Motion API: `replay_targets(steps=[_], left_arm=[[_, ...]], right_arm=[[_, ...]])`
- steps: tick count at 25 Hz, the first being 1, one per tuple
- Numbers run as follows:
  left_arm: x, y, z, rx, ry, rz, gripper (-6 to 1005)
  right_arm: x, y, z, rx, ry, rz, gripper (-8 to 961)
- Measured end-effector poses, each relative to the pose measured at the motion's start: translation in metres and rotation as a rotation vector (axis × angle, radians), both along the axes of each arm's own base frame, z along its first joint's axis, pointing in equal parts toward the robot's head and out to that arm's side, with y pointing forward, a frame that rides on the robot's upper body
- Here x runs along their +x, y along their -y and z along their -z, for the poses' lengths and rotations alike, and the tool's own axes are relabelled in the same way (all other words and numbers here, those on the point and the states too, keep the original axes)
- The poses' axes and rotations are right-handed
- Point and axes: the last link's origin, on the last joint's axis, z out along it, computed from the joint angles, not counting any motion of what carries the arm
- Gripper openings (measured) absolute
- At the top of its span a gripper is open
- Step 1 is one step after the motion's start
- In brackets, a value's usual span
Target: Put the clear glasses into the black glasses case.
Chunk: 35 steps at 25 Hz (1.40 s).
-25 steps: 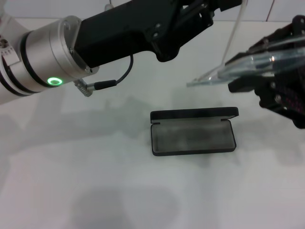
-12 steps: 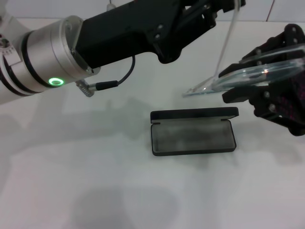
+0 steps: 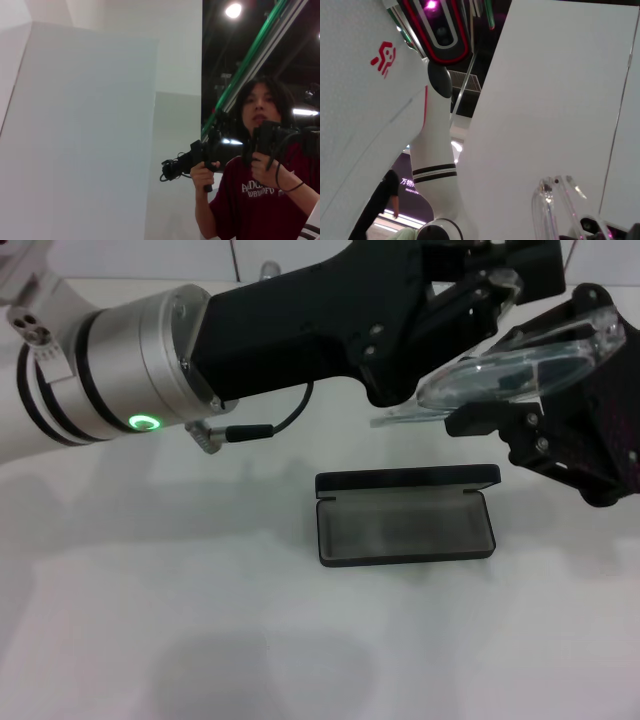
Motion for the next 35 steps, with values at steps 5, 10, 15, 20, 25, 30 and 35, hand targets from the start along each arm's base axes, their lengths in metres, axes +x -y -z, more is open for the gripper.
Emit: replay_targets(steps=[5, 10, 15, 20, 25, 30, 35], left_arm=[[0.000, 0.001, 0.000, 0.001, -0.002, 0.004, 86], [-0.001, 0.002, 0.001, -0.003, -0.003, 0.006, 86], [-0.002, 0.003, 0.001, -0.003, -0.002, 0.005, 86], [-0.003, 0.003, 0.001, -0.003, -0.001, 0.003, 86], [-0.004, 0.003, 0.000, 0.004, 0.001, -0.002, 86], [-0.010, 0.001, -0.004, 0.022, 0.002, -0.024, 86], [-0.025, 0.001, -0.014, 0.080, 0.015, -0.064, 86]], right_arm=[[0.001, -0.001, 0.001, -0.002, 0.000, 0.010, 147], [0.002, -0.001, 0.000, 0.003, -0.003, 0.016, 150], [0.003, -0.001, 0.000, 0.005, -0.003, 0.018, 152], [0.003, -0.001, 0.000, 0.004, -0.003, 0.020, 155], [0.004, -0.001, 0.000, 0.004, -0.002, 0.022, 157], [0.006, 0.000, 0.000, 0.004, -0.002, 0.030, 160], [0.008, 0.001, 0.000, 0.007, -0.004, 0.033, 162]])
